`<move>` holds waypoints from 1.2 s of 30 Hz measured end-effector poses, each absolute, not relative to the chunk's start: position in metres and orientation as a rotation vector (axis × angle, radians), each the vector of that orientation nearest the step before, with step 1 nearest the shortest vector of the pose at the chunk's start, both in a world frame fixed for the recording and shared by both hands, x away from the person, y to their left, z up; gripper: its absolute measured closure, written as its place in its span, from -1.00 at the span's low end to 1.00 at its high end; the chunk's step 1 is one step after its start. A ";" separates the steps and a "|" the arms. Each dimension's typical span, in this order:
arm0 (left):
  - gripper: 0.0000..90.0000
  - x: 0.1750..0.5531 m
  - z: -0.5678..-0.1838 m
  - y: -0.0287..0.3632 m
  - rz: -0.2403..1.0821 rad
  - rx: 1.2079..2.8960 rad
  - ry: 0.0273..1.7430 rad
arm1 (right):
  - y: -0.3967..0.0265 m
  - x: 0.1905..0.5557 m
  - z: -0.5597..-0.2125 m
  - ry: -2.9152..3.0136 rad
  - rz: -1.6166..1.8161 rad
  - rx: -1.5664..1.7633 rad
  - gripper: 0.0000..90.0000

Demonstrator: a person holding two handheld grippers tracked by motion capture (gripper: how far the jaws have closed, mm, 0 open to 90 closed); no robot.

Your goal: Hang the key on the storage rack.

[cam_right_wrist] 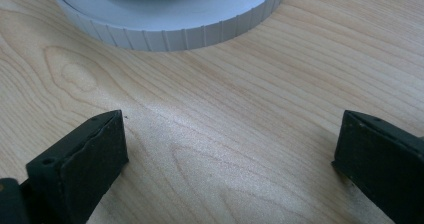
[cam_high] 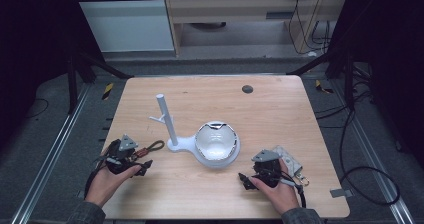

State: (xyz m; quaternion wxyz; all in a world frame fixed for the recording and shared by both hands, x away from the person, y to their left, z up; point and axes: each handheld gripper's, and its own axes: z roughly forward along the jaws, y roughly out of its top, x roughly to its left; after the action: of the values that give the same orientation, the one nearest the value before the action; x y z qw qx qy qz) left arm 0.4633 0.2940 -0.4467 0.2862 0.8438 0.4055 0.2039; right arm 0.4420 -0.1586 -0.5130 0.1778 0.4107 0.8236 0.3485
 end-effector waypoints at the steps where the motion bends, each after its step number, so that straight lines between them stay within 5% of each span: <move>1: -0.81 0.465 -0.445 0.296 0.550 2.265 1.077 | -0.159 0.442 -0.513 2.330 0.986 1.160 -0.99; 15: -0.34 0.504 -0.446 0.300 0.444 2.447 1.021 | -0.159 0.442 -0.513 2.332 0.988 1.151 -0.99; 23: 0.09 0.515 -0.451 0.303 0.369 2.526 0.990 | -0.159 0.442 -0.513 2.332 0.989 1.153 -0.99; 36: 0.31 0.526 -0.458 0.299 0.327 2.624 0.986 | -0.159 0.441 -0.513 2.333 0.988 1.156 -0.99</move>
State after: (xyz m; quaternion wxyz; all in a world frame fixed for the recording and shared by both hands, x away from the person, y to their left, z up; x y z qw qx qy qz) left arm 0.5262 0.2993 -0.4578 0.1591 0.9179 0.3449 0.1144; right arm 0.4410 -0.1590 -0.5133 0.1776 0.4086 0.8244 0.3492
